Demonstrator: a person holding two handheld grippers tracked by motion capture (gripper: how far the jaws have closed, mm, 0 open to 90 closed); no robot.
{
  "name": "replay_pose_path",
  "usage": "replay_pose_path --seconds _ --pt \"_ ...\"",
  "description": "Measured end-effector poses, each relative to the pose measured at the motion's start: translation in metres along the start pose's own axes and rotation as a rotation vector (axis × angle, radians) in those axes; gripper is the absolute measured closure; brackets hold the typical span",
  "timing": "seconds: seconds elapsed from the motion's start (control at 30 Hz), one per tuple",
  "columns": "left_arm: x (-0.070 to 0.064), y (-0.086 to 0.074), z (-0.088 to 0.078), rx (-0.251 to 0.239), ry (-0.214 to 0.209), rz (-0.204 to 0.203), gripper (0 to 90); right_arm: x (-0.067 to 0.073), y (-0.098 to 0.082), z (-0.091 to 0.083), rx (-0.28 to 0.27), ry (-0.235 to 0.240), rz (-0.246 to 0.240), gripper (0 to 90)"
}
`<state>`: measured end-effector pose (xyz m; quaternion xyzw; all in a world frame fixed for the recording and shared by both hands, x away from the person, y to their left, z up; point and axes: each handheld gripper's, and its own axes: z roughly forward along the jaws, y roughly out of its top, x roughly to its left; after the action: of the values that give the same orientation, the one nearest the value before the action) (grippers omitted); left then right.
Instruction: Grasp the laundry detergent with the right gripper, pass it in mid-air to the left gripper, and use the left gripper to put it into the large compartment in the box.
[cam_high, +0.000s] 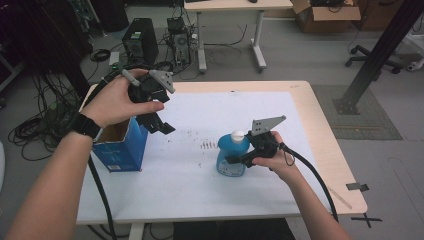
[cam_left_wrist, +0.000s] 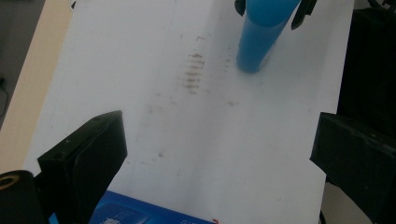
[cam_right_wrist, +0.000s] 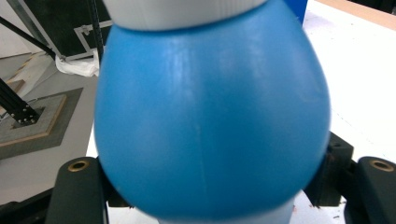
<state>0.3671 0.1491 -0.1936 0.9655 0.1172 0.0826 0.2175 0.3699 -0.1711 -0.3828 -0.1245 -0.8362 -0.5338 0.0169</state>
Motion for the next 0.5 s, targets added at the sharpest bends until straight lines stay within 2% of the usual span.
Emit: replay_pose_path --seconds 0.37,0.5 --pt "-0.0002 0.0004 0.0010 0.003 -0.005 -0.001 4.0 0.0007 -0.0014 -0.0007 -0.003 -0.001 -0.003 31.2" --pt "-0.0006 0.0010 0.0011 0.008 -0.011 0.001 4.1 0.0006 -0.0026 -0.0017 -0.007 -0.006 -0.004 35.6"
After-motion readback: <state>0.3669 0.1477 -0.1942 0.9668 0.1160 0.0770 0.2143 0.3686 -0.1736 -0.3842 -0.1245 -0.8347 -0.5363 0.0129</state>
